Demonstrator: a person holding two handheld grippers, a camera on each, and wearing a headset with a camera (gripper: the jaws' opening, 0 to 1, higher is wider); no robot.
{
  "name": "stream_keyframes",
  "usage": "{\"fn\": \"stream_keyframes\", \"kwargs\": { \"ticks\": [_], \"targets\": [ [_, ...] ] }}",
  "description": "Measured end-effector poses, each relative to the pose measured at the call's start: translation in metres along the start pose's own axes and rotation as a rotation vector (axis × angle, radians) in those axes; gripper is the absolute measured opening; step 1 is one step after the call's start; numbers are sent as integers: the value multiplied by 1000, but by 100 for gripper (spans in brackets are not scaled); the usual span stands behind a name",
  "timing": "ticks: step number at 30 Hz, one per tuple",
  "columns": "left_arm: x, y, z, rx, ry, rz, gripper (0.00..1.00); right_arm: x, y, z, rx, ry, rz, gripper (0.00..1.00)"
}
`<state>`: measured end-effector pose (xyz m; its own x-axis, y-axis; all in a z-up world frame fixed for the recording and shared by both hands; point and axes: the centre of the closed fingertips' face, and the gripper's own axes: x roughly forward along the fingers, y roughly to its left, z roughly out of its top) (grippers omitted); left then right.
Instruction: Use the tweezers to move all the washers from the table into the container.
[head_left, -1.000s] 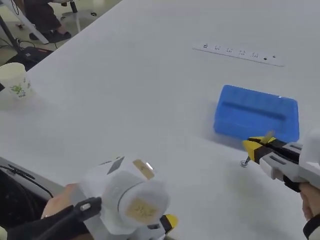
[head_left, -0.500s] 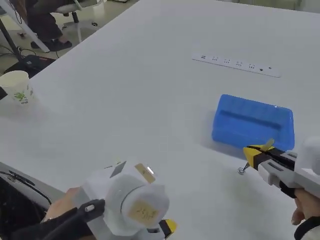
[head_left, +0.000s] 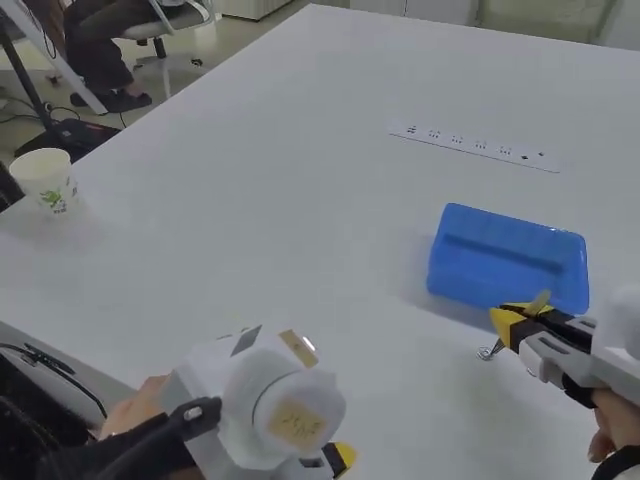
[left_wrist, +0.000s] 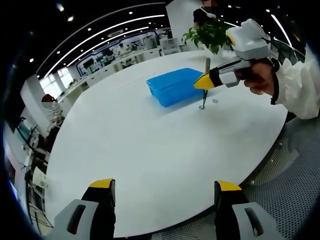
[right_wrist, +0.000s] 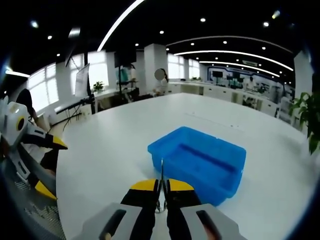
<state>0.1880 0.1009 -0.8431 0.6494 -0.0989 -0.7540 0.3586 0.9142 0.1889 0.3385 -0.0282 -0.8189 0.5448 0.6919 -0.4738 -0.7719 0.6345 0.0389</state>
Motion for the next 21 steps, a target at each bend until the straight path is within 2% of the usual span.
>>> {"fn": "stream_keyframes", "kwargs": {
  "ticks": [7,13,21],
  "targets": [
    [0,-1,0,2,2,-1,83,4,1,0,3,-4,4,3],
    [1,-1,0,0,6,-1,82,4,0,1,-8,-38,5,3],
    [1,-1,-2,4,11,-3,82,2,-5,-4,14,-49,-10,3]
  ]
}}
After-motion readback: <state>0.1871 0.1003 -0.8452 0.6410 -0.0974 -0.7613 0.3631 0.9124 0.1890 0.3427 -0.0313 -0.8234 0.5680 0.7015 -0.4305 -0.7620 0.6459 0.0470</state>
